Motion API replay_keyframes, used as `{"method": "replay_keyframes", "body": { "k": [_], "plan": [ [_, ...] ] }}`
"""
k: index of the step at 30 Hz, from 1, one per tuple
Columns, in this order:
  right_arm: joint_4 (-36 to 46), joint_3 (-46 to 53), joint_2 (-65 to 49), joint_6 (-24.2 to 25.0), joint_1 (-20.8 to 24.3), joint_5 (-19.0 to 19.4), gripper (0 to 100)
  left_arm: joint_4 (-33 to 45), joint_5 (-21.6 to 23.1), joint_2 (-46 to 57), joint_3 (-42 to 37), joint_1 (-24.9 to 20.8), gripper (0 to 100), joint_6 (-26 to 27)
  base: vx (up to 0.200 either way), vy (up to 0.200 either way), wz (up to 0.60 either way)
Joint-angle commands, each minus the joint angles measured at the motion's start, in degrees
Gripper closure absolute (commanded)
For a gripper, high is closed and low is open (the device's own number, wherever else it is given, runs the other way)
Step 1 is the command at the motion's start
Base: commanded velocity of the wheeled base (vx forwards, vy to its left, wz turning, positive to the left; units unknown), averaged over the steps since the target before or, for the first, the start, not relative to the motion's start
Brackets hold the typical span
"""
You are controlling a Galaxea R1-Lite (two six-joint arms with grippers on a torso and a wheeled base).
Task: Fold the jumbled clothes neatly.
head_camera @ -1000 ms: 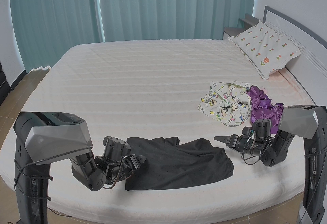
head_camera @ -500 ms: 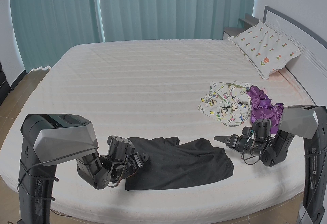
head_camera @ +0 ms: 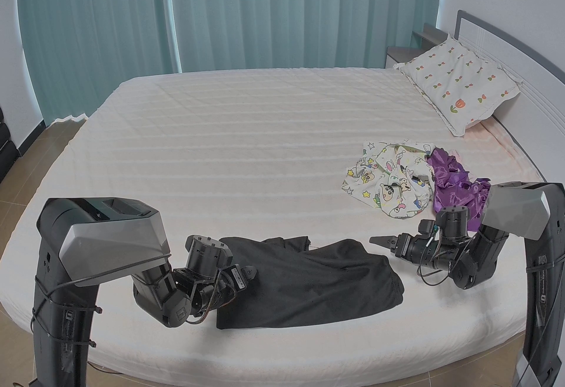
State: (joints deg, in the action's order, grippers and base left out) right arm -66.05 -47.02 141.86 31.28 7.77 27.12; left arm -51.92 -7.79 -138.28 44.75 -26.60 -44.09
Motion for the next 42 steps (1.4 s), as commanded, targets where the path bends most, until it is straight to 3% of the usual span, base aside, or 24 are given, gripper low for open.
{"method": "replay_keyframes", "body": {
  "k": [1, 8, 9, 30, 42],
  "plan": [
    [0.0, 0.3, 0.1, -0.3, 0.1, 0.0, 0, 0.0, 0.0, -0.1, 0.1, 0.1, 0, 0.0, 0.000, 0.000, 0.00],
    [0.0, 0.3, 0.1, -0.3, 0.1, 0.0, 0, 0.2, 0.0, -0.1, 0.3, 0.1, 0, 0.1, 0.000, 0.000, 0.00],
    [0.0, 0.3, 0.1, -0.3, 0.1, 0.0, 0, 0.3, 0.0, -0.1, 0.5, 0.2, 100, 0.1, 0.000, 0.000, 0.00],
    [0.0, 0.3, 0.1, -0.4, 0.1, 0.0, 0, 0.2, -0.6, 1.9, -2.0, 4.1, 100, -0.9, 0.000, 0.000, 0.00],
    [0.0, 0.3, 0.1, -0.4, 0.1, 0.0, 0, -0.1, 0.4, 3.0, -3.4, 8.7, 100, -1.1, 0.000, 0.200, 0.00]
  ]
}}
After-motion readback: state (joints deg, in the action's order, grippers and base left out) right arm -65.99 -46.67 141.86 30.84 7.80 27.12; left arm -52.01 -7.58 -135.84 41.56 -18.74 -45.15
